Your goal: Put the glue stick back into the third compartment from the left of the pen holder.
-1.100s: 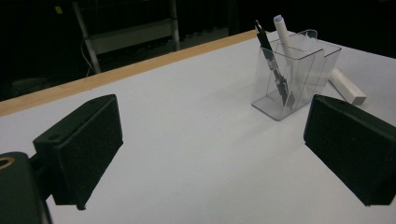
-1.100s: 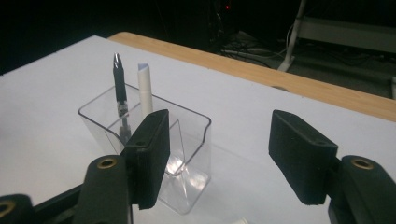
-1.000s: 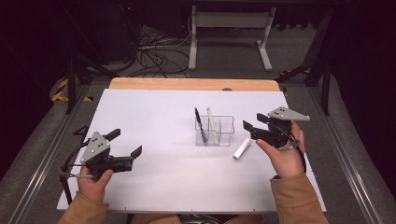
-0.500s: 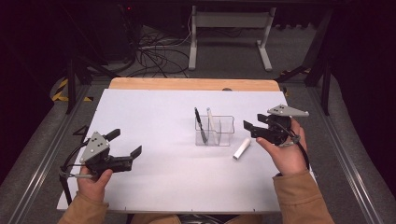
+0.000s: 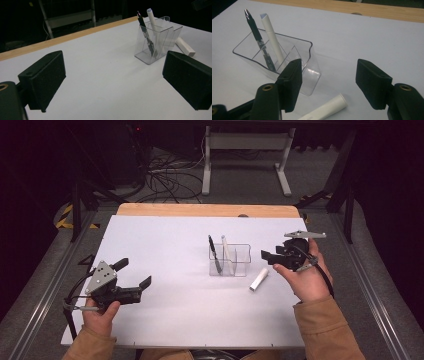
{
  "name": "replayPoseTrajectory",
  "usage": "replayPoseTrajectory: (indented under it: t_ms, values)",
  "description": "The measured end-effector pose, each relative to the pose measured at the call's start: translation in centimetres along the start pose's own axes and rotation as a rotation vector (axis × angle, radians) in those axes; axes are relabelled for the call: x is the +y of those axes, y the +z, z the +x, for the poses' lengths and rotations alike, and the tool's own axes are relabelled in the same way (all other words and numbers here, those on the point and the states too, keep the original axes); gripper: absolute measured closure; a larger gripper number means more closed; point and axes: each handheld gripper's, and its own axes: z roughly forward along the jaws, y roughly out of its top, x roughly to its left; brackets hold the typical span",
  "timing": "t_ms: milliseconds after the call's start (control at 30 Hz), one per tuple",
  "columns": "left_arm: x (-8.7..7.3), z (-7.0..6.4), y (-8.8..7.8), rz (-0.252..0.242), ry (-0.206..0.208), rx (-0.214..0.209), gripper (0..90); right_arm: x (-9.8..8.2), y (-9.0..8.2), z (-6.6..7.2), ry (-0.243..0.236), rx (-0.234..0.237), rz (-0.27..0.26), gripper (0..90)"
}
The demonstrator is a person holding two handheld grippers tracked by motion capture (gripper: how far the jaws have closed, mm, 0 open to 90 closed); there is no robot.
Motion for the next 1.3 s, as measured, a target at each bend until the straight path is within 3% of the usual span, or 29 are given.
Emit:
replayPoseTrajectory:
  t_ms: [100,467,700,1300]
  values:
    - [0.0,0.0,0.0,-0.001,0.004,-0.001,5.5,0.0,0.3,-0.1,0.018,-0.009,0.026,36.4]
    - [0.0,-0.1,-0.1,0.002,-0.001,0.000,5.5,0.4,1.7,-0.6,0.245,-0.029,0.196,38.1]
    - [-0.1,-0.1,-0.1,0.004,-0.001,0.005,5.5,0.5,3.2,-1.1,0.315,-0.075,0.318,38.6]
    - [-0.2,-0.2,-0.1,0.010,0.006,0.007,5.8,-0.2,6.2,-2.2,0.515,-0.128,0.500,42.5]
